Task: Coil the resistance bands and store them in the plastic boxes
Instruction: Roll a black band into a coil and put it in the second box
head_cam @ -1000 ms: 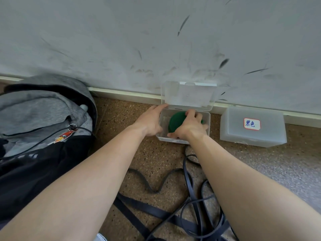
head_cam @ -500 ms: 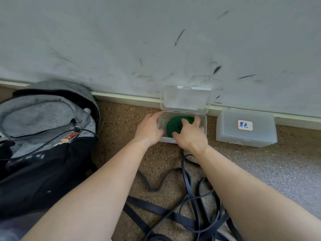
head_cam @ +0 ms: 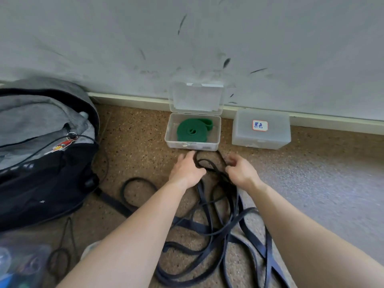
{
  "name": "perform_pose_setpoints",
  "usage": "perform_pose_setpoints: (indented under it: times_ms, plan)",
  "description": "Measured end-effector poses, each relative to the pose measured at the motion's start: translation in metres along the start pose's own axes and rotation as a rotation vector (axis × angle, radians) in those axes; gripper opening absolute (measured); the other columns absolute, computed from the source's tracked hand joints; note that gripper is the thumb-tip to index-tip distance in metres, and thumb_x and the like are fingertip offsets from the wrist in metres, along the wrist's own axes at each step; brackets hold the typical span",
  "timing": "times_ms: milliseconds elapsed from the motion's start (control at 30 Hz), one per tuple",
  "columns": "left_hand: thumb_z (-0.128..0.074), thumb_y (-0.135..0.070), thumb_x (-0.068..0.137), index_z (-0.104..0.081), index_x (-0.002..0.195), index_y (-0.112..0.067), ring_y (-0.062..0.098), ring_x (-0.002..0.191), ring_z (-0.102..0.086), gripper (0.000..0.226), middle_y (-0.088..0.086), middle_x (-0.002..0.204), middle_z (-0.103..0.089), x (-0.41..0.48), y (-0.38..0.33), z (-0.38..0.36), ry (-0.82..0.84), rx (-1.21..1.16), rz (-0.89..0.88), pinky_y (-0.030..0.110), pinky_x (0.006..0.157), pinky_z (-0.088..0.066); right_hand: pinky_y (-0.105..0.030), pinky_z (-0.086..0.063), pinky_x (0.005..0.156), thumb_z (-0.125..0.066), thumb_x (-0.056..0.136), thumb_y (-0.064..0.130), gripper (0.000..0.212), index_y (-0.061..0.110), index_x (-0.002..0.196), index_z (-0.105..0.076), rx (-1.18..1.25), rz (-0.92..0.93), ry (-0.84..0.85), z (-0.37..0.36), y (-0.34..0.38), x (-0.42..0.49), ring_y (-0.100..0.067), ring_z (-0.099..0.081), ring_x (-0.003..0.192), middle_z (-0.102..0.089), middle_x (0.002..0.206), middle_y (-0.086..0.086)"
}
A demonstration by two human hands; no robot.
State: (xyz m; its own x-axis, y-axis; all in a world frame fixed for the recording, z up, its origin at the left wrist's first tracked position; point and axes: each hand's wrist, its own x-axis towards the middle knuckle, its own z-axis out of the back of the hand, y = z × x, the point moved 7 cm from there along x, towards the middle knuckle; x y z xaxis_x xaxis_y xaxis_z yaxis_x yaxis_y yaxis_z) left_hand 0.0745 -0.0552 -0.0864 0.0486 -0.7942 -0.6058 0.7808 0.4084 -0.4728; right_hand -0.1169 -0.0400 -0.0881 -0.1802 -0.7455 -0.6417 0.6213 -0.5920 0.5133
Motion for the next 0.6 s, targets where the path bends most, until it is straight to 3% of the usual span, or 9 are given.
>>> perform_pose_setpoints:
  times_ms: [67, 167, 267, 400, 500, 600]
  plan:
    - [-0.067, -0.035, 0.085, -0.026, 0.155, -0.03, 0.03, 0.142, -0.037, 0.081, 0.002, 0.16, -0.022, 0.005, -0.002, -0.007, 0.005, -0.052, 0.007, 0.045, 0.114, -0.037, -0.034, -0.039, 0.111, -0.059, 0.091, 0.022, 0.063, 0.017, 0.151, -0.041, -0.019, 0.021, 0.055, -0.011, 0.001, 0.004, -0.03, -0.052, 0.133, -0.053, 0.147, -0.013]
    - [-0.066, -0.03, 0.085, -0.039, 0.147, -0.033, 0.03, 0.131, -0.049, 0.068, 0.002, 0.15, -0.033, 0.006, -0.004, -0.016, 0.016, -0.031, -0.006, 0.042, 0.107, -0.043, -0.03, -0.043, 0.101, -0.059, 0.094, 0.017, 0.055, 0.02, 0.148, -0.046, -0.068, 0.123, 0.163, -0.031, 0.011, -0.001, -0.03, -0.058, 0.126, -0.062, 0.138, -0.012]
    - [-0.064, -0.027, 0.087, -0.054, 0.13, -0.032, 0.029, 0.122, -0.055, 0.044, 0.003, 0.132, -0.052, -0.001, -0.008, -0.022, -0.008, 0.098, -0.052, 0.041, 0.102, -0.045, -0.03, -0.048, 0.092, -0.056, 0.092, 0.015, 0.04, 0.025, 0.131, -0.064, -0.002, 0.185, 0.18, -0.037, 0.019, -0.013, -0.028, -0.064, 0.113, -0.072, 0.118, -0.007]
    - [-0.063, -0.03, 0.09, -0.059, 0.116, -0.029, 0.028, 0.114, -0.06, 0.026, 0.003, 0.12, -0.065, -0.009, -0.007, -0.011, -0.083, 0.037, 0.001, 0.039, 0.097, -0.048, -0.029, -0.052, 0.079, -0.059, 0.09, 0.021, 0.024, 0.025, 0.103, -0.078, 0.132, 0.16, 0.06, -0.013, 0.02, -0.025, -0.018, -0.067, 0.087, -0.076, 0.09, 0.003]
    - [-0.066, -0.029, 0.09, -0.063, 0.111, -0.027, 0.026, 0.111, -0.061, 0.022, 0.001, 0.117, -0.067, -0.021, -0.005, 0.004, -0.107, 0.067, 0.011, 0.036, 0.092, -0.048, -0.02, -0.033, 0.048, -0.058, 0.091, 0.017, 0.022, 0.02, 0.095, -0.08, 0.19, 0.129, 0.082, 0.009, 0.018, -0.04, -0.008, -0.043, 0.054, -0.055, 0.058, 0.012]
    - [-0.069, -0.026, 0.088, -0.065, 0.113, -0.024, 0.025, 0.108, -0.062, 0.025, 0.002, 0.115, -0.067, -0.038, -0.006, 0.015, -0.094, 0.087, 0.007, 0.036, 0.089, -0.05, -0.023, -0.016, 0.044, -0.055, 0.093, 0.015, 0.024, 0.018, 0.091, -0.079, 0.296, 0.116, 0.15, 0.028, 0.019, -0.057, -0.012, -0.023, 0.048, -0.036, 0.059, 0.004]
